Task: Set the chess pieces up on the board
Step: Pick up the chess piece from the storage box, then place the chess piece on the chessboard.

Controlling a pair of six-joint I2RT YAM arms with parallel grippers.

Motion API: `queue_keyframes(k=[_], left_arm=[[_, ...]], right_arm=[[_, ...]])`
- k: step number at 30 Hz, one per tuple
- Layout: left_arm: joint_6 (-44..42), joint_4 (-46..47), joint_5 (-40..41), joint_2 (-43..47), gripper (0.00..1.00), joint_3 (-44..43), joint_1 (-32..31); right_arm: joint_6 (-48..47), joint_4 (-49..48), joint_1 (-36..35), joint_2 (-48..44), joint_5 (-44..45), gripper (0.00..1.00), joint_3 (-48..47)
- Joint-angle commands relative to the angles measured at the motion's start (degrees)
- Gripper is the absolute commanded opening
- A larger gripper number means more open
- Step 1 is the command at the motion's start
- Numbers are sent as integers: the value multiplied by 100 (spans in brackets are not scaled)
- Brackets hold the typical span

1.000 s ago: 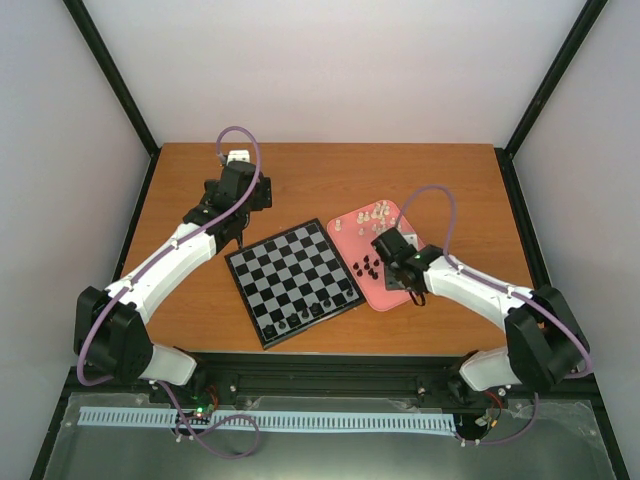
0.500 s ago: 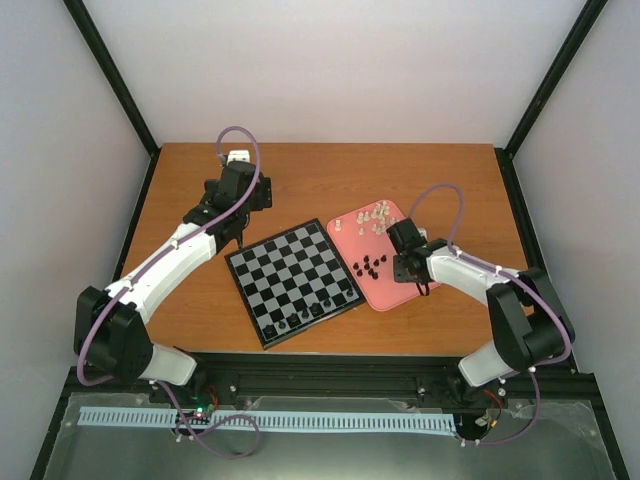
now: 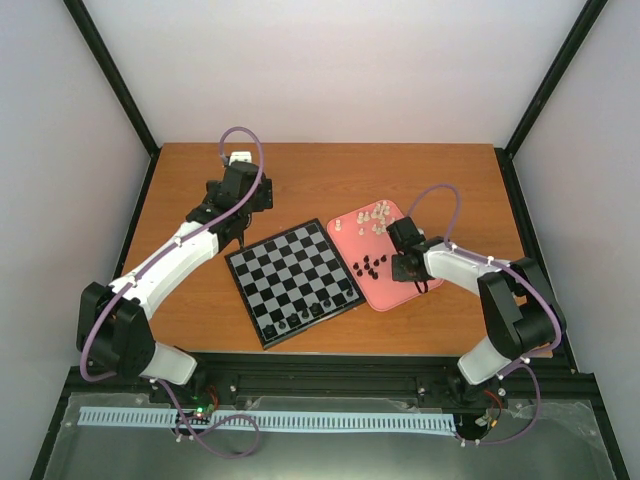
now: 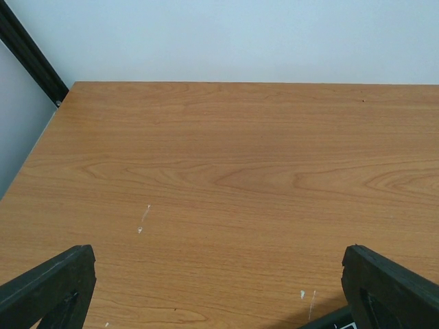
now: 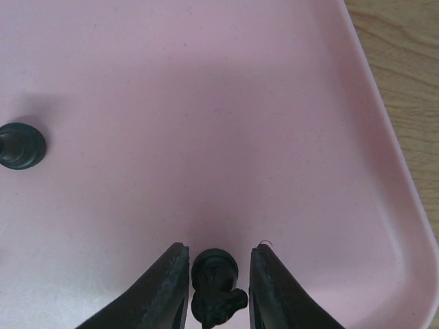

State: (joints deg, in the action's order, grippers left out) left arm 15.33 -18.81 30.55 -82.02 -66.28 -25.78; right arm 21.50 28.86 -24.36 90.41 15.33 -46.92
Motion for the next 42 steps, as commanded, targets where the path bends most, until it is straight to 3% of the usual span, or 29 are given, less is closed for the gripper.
queue_keyframes(k=[1,9,18,23,29,42], left_arm=[[-84,154,109,-23,100,-279,-50],[-68,149,104,-9,100,-271,-50],[-66,125,139,18,100,-280,-50],[-40,124,131,17,100,-280,-50],[-30,108,121,-15,100,-289,-49],[-30,127,105,12,100,-258,-50]], right_arm=[[-17,-83,72,48,-52,23,-139],[-16,-77,73,-168,-146,15,-81],[-13,228,-97,-844,-347,13,-176],[109,416,-836,-1176,-574,13,-467],[188,257,-2074,-630,-595,13,-927],[328,143,-2968,71,-894,13,-1218]])
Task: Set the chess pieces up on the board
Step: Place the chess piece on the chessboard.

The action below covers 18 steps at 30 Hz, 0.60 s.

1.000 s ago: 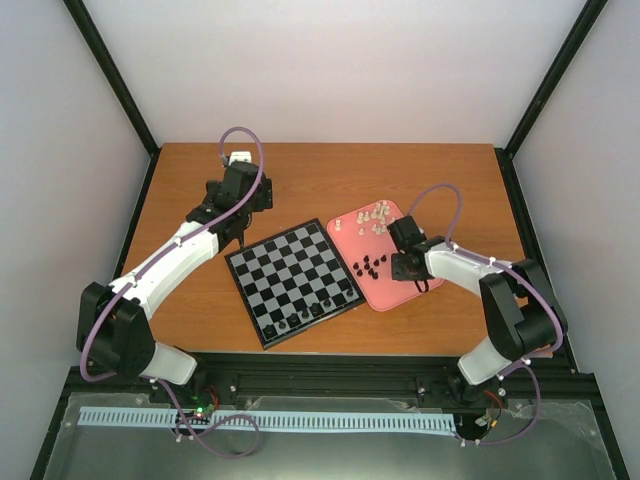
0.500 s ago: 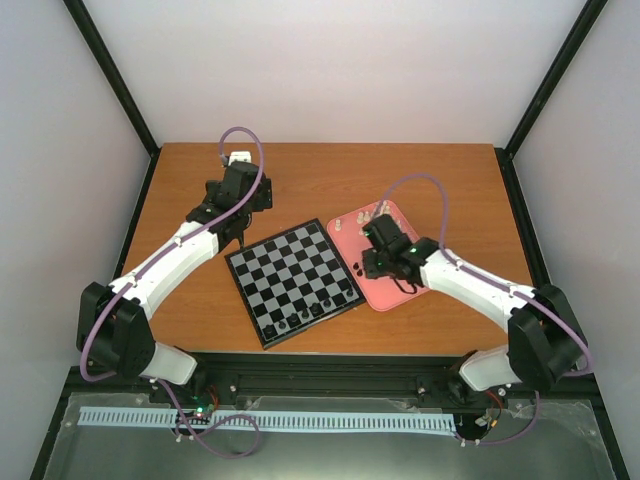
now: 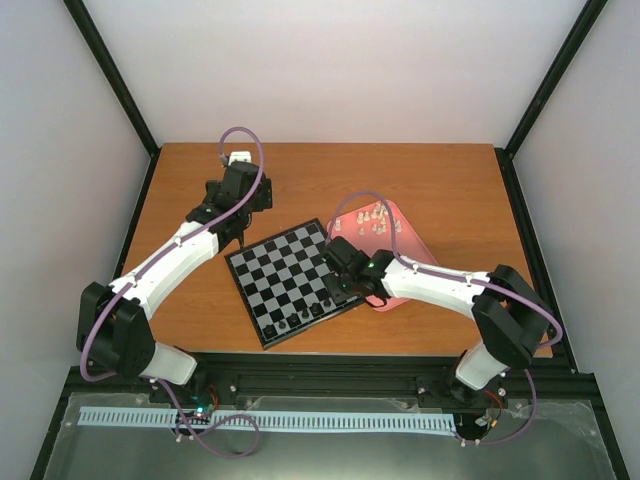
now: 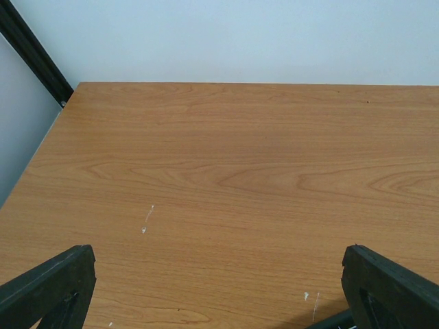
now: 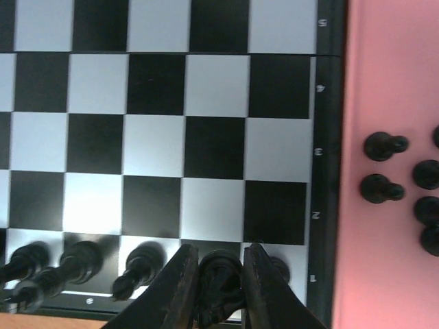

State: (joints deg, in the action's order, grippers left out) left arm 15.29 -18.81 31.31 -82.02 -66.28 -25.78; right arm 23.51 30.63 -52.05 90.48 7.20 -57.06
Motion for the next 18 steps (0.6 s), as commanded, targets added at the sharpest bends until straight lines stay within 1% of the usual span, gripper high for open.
queue_keyframes(k=[1,18], left_arm=[[-26,124,18,20,100,-254,-50],[-28,135,8,44,100,-227,-50]], right_arm=[[151,-43,-222,76,-87,13,-201],[283,-28,-306,299,-140,14,-134]])
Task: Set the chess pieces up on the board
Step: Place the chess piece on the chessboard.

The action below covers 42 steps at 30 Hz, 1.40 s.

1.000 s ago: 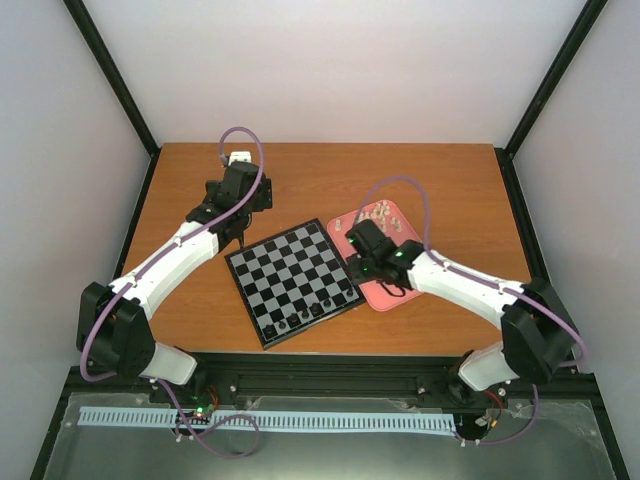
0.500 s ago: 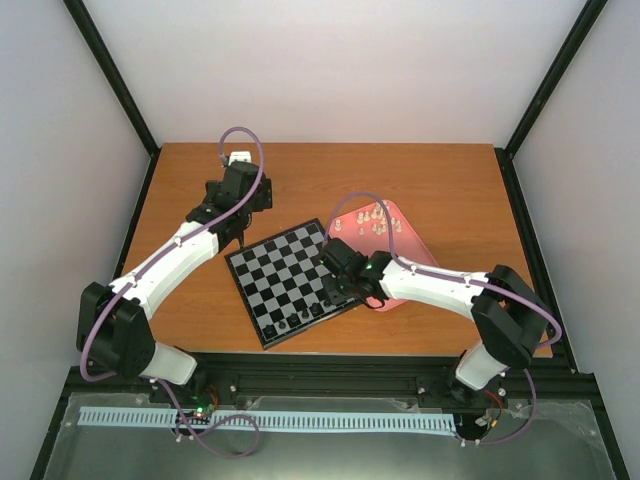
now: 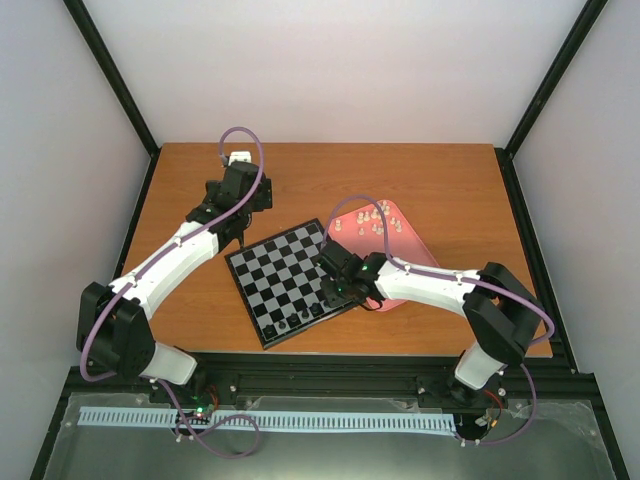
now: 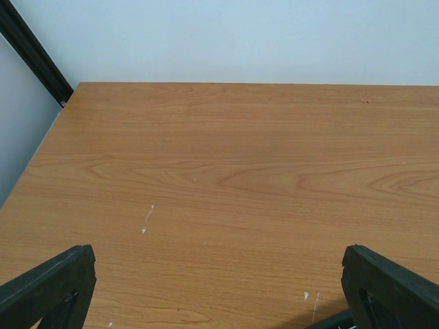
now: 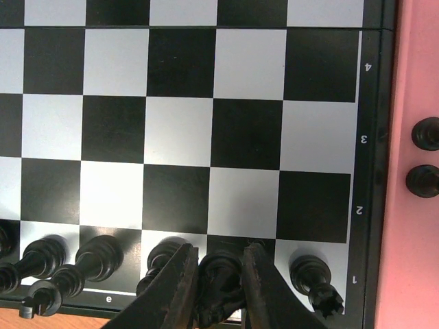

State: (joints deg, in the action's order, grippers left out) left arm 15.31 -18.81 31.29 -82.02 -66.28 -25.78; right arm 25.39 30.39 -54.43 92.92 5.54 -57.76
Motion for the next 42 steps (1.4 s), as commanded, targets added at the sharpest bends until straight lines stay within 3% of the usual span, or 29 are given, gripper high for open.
queue_keyframes(k=[1,29,42], left_arm=[[-27,134,13,48,100,-227,-50],[-37,141,26,-8,100,-254,-50],[-37,142,10,-13,100,-236,-50]], right_arm=[[104,1,-67,59,38,14,-56],[105,-40,-50,344,220,15,47],[107,-39,-40,418,245,21,63]])
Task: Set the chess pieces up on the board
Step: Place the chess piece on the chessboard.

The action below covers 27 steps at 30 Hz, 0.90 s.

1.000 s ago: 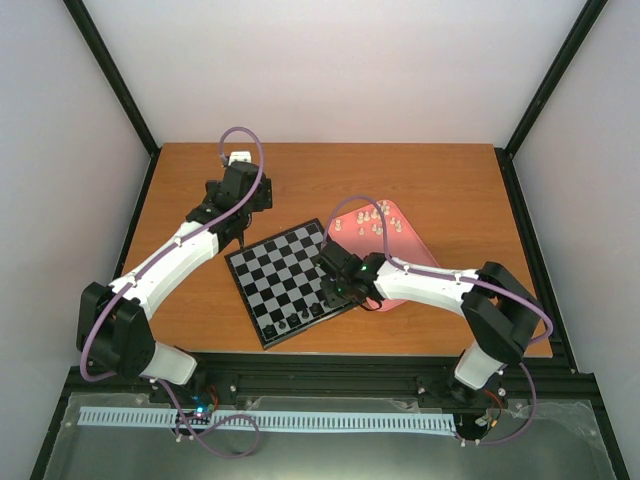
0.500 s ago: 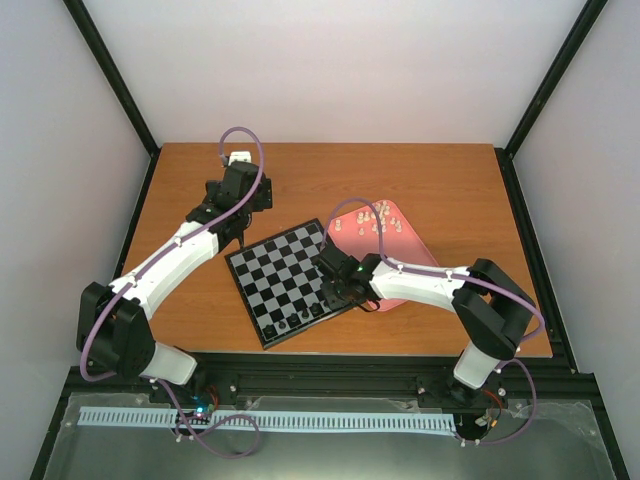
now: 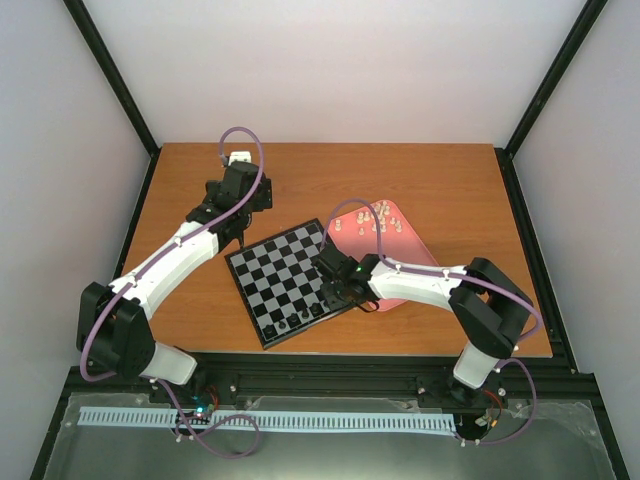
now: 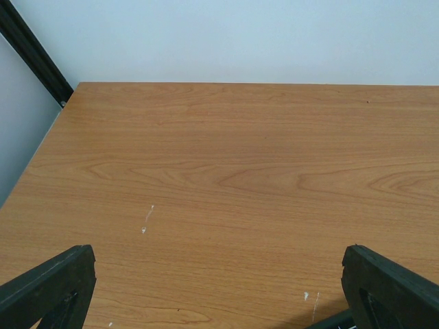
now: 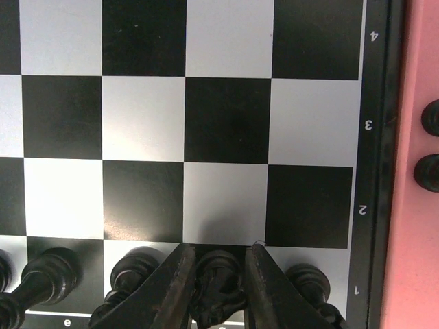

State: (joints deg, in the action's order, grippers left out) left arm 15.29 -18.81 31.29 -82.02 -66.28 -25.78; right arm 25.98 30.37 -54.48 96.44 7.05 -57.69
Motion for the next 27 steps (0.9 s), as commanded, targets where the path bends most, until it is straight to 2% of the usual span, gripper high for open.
queue_keyframes(k=[1,4,17,22,27], left_arm=[[-35,141,10,-10,100,-236,-50],[-35,141,17,0,100,-236,-50],[-27,128,11,33,100,-245,-51],[-34,102,32,50,100,-258,-50],[-26,76,57,58,100,-293,-50]], right_arm=[[48,-37,-35,63,100,21,61],[41,-18,-37,15,117,25,50],[17,37,-38,-325,147,29,29],[-20,82,-37,-539,192,37,-21],[-75,234,-37,-728,526,50,-109]])
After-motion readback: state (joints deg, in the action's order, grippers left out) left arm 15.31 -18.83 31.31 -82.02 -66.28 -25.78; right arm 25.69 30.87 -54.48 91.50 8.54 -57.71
